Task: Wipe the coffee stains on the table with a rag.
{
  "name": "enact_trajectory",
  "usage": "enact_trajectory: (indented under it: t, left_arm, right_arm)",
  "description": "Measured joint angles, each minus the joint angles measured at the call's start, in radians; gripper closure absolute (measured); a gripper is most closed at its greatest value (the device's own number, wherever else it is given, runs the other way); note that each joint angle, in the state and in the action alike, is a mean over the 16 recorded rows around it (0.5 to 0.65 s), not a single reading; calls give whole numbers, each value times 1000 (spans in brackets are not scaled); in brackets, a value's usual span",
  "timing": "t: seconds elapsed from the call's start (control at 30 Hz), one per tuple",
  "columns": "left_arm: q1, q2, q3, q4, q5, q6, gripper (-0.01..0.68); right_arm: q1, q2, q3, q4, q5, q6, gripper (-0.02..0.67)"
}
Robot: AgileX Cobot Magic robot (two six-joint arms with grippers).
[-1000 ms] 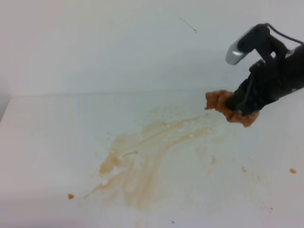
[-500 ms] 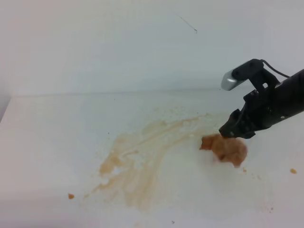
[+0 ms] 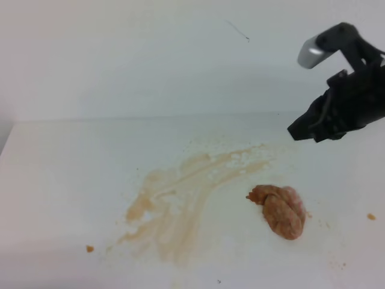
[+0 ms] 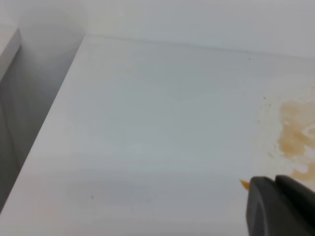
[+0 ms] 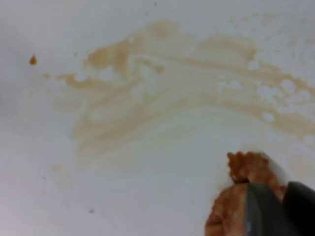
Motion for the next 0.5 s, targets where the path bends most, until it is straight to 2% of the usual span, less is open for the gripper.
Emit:
enact_trajectory:
  t: [0.1,0.2,0.5]
  left_arm:
    - [0,0,0,0,0,0,672]
    - [0,1,0,0,1,0,672]
    - [0,0,2,0,1,0,672]
  right_arm:
    - [0,-65,-8,-37,11,43,601]
    - [0,-128,-10,-65,14,101,643]
    - [0,-240,-10,-84,9,240,647]
